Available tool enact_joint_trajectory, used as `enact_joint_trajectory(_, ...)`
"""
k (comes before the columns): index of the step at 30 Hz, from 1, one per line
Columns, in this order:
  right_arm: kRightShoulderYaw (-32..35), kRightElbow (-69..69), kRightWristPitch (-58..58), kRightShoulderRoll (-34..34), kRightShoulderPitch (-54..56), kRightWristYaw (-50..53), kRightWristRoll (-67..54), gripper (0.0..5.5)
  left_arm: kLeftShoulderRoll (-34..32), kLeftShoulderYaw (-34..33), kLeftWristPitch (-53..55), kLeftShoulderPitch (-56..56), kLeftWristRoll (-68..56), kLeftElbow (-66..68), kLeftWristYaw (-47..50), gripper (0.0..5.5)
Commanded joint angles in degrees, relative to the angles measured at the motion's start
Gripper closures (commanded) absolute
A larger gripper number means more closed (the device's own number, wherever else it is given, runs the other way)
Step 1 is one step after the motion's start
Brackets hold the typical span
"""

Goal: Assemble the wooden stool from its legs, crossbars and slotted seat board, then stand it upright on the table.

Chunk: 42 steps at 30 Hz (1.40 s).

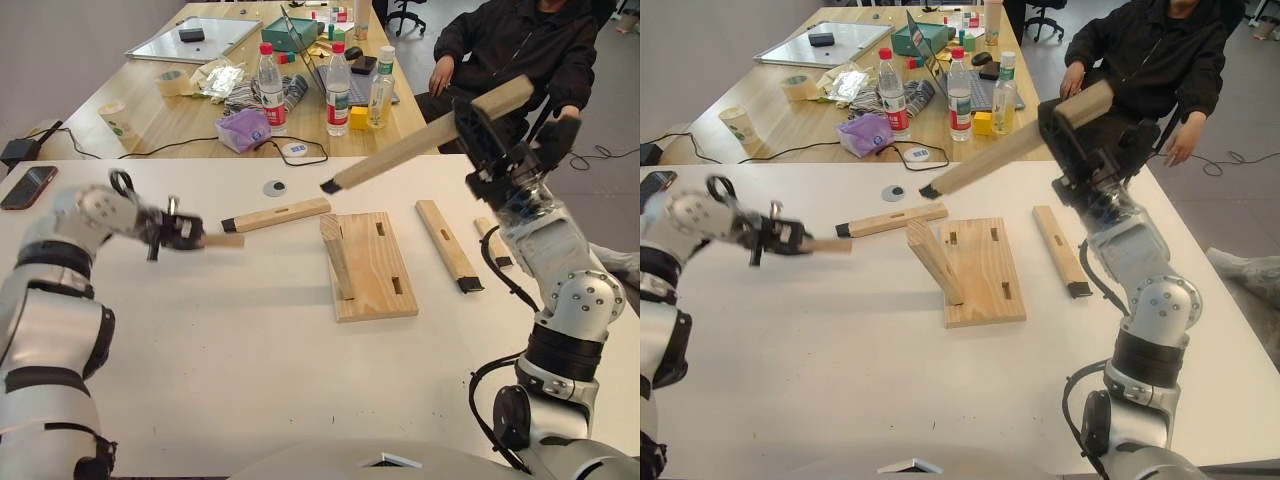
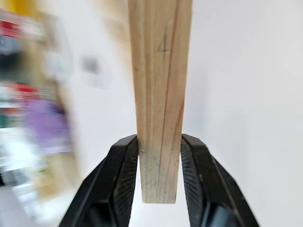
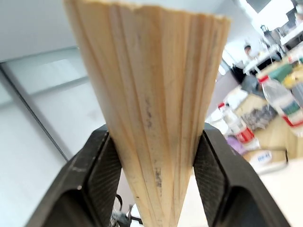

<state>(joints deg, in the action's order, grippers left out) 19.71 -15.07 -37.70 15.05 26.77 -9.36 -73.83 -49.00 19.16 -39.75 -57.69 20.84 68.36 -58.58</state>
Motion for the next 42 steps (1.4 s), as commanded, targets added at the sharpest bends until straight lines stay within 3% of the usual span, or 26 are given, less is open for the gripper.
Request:
enact_joint_trajectory(1, -2.76, 3.26, -1.55, 3.63, 7.75, -5.91, 1.53, 3.44, -1.15, -3.34, -2.73, -1.10, 0.49, -8.24, 11.41, 4.24)
enact_joint_trajectory(4, -5.62, 7.66, -4.50, 6.96, 11.50, -12.39, 4.15, 3.44, -0.17, -2.01, -7.14, 0.10, 1.70, -17.76, 12.94, 4.24)
enact_joint_trajectory(7, -7.99, 12.42, -5.98, 9.88, 16.97, -16.39, 8.54, 3.44, 0.87, -0.38, -7.79, -5.40, 5.64, -25.61, 13.45, 4.24)
enact_joint_trajectory(11, -10.25, 14.26, -7.18, 9.50, 21.36, -17.70, 12.44, 3.44, 2.51, 0.09, -4.07, -11.67, 12.61, -30.96, 17.93, 4.24)
enact_joint_trajectory(15, -12.83, 13.20, -7.07, 8.87, 22.10, -19.05, 17.04, 3.44, 3.81, 1.06, -0.47, -10.00, 15.75, -36.06, 19.49, 4.24)
enact_joint_trajectory(29, -14.85, 10.27, -4.43, 3.28, 20.60, -18.01, 24.71, 3.44, 6.23, 1.08, 9.63, -4.21, 15.74, -45.23, 18.62, 4.24)
enact_joint_trajectory(42, -14.71, 12.30, -3.54, 3.02, 19.57, -20.15, 30.16, 3.44, 4.16, 0.63, 10.02, -6.24, 18.49, -43.16, 20.67, 4.24)
